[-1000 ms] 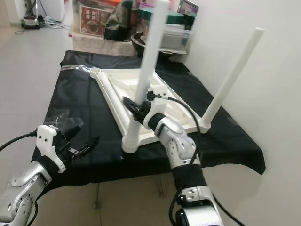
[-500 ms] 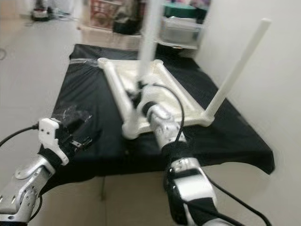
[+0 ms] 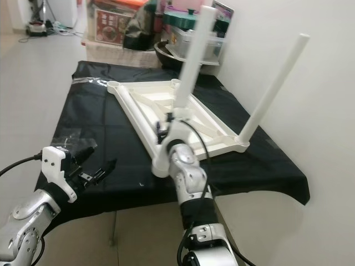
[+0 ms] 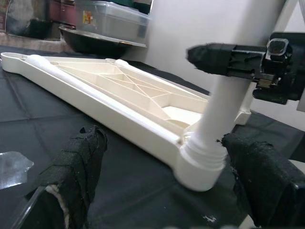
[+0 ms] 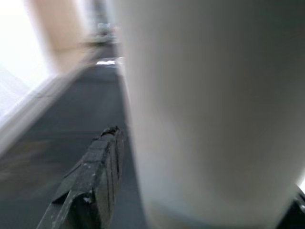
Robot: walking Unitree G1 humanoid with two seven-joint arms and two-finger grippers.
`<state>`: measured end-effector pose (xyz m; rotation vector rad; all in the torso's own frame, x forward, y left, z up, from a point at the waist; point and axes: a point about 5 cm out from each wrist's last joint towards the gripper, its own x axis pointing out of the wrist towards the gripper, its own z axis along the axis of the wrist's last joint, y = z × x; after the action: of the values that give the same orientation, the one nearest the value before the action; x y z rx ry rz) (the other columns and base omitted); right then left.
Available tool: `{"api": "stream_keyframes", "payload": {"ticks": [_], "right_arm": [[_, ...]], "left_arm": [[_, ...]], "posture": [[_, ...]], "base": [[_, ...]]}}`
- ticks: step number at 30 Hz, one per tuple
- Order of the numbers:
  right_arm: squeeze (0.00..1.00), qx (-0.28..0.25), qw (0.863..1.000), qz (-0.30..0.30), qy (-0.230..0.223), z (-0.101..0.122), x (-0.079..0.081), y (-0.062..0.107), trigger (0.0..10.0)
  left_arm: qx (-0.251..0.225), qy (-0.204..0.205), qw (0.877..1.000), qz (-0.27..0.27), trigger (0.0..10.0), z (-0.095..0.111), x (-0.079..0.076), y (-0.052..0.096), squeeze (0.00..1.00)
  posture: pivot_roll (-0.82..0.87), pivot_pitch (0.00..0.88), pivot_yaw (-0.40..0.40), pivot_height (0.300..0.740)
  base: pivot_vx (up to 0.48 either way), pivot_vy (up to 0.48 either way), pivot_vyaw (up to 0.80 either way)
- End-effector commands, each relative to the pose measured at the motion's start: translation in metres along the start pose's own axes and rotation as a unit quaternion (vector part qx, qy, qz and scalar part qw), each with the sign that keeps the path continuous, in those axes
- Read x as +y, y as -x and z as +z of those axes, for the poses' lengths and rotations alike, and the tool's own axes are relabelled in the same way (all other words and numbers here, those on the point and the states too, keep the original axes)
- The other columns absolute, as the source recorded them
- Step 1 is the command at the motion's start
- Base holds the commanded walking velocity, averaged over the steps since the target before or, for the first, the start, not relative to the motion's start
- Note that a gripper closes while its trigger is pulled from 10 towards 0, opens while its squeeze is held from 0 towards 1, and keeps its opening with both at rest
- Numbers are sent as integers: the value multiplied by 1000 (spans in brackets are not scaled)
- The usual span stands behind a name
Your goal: Building children table
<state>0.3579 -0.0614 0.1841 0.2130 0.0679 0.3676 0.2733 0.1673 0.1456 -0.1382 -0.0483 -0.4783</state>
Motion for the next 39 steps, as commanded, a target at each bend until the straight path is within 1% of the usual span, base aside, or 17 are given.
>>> {"api": "stream_keyframes", "payload": {"ticks": [1, 5, 11, 12, 13, 14, 17, 19, 20, 21, 24, 29, 30, 32, 33, 35, 39], "right_arm": [[0, -23, 993, 114, -3, 13, 14, -2, 10000], [0, -45, 953, 296, 47, 30, 22, 13, 10000], [0, -23, 939, 334, 83, 22, 26, 13, 10000], [0, -9, 948, 300, 104, 14, 22, 3, 3961], [0, -9, 948, 300, 104, 14, 22, 3, 3961], [0, 13, 969, 220, 110, 6, 14, -9, 0], [0, 28, 979, 164, 113, 0, 8, -16, 0], [0, 62, 990, -106, 72, -8, -38, -21, 0], [0, 62, 990, -106, 72, -8, -38, -21, 0], [0, 72, 972, -221, 46, -13, -60, -13, 0], [0, 67, 940, -332, 29, -18, -82, 7, 0], [0, 68, 943, -325, 24, -21, -78, 16, 0], [0, 55, 953, -295, 34, -21, -69, 17, 10000], [0, 34, 969, -243, 34, -19, -59, 16, 10000], [859, 7, 981, -191, 32, -15, -51, 14, 10000], [1000, -12, 988, -150, 32, -10, -46, 13, 10000], [1000, -28, 997, -74, 22, 0, -37, 7, 10000]], "left_arm": [[2, 5, 1000, -6, 10000, -1, -2, -2, 0], [-2, 6, 1000, -4, 10000, -1, -3, -3, 0], [-3, 7, 1000, -5, 10000, -1, -4, -3, 0], [-3, 7, 1000, -5, 10000, -1, -4, -4, 0], [-3, 7, 1000, -5, 10000, -1, -4, -4, 0], [-3, 6, 1000, -4, 10000, -1, -5, -4, 0], [-3, 6, 1000, -3, 10000, -1, -5, -3, 0], [-4, 6, 1000, -1, 10000, -1, -5, -2, 0], [-4, 6, 1000, -1, 10000, -1, -5, -2, 0], [-4, 6, 1000, -1, 10000, -1, -5, -2, 0], [-4, 7, 1000, -3, 10000, 0, -4, -1, 0], [-3, 7, 1000, -4, 10000, 0, -3, -1, 0], [-2, 6, 1000, -5, 10000, 0, -3, -1, 0], [-1, 6, 1000, -4, 10000, 0, -2, -1, 0], [0, 5, 1000, -4, 10000, 0, -2, -1, 0], [0, 5, 1000, -4, 10000, 0, -1, -1, 0], [1, 4, 1000, -4, 10000, -1, 0, -2, 0]], "posture": [[173, 0, -202, 740], [171, 0, -208, 740], [177, 0, -214, 740], [183, 0, -219, 740], [183, 0, -219, 740], [191, 0, -223, 740], [191, 0, -223, 740], [187, 0, -217, 740], [187, 0, -217, 740], [185, 0, -215, 740], [178, 0, -205, 740], [172, 0, -197, 740], [174, 0, -195, 740], [172, 0, -191, 740], [171, 0, -192, 740], [171, 0, -193, 740], [166, 0, -190, 740]], "base": [[0, 0, 0], [0, 0, 0], [0, 0, 0], [0, 0, 0], [0, 0, 0], [0, 0, 0], [0, 0, 0], [0, 0, 0], [0, 0, 0], [0, 0, 0], [0, 0, 0], [0, 0, 0], [0, 0, 0], [0, 0, 0], [0, 0, 0], [0, 0, 0], [0, 0, 0]]}}
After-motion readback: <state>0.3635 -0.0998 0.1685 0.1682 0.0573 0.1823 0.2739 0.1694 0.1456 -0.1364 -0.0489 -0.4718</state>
